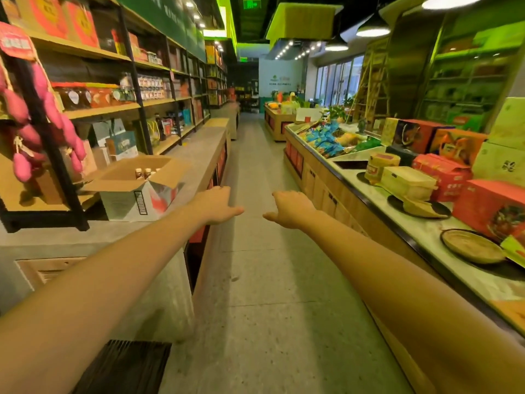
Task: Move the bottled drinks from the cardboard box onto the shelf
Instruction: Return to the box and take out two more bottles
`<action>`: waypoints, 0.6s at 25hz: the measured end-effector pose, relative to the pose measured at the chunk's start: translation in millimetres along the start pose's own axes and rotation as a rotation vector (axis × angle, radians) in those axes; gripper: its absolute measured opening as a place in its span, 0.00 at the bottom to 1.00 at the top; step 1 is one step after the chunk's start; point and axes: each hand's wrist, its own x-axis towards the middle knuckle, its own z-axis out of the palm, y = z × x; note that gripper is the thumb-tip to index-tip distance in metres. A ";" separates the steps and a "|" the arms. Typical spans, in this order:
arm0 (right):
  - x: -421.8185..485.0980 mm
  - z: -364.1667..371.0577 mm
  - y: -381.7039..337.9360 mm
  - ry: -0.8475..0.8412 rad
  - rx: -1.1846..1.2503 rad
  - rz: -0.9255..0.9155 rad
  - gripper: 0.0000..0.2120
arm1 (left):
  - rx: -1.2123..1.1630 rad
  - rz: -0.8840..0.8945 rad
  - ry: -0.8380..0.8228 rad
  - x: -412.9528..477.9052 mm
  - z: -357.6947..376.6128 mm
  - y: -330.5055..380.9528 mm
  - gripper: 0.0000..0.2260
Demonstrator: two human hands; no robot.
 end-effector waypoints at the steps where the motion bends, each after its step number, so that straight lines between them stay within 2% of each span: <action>1: 27.7 5.2 8.5 0.007 -0.006 0.008 0.27 | 0.021 0.015 -0.003 29.6 2.8 -4.1 0.29; 7: 188.8 35.1 55.4 0.017 0.000 0.017 0.28 | 0.066 0.008 -0.010 184.3 30.8 -33.1 0.32; 12: 352.2 52.1 86.8 0.034 -0.010 -0.089 0.31 | 0.049 -0.096 0.010 332.5 43.2 -54.3 0.31; 15: 441.8 53.3 94.0 0.047 0.003 -0.171 0.30 | 0.033 -0.143 0.046 410.1 38.6 -71.1 0.30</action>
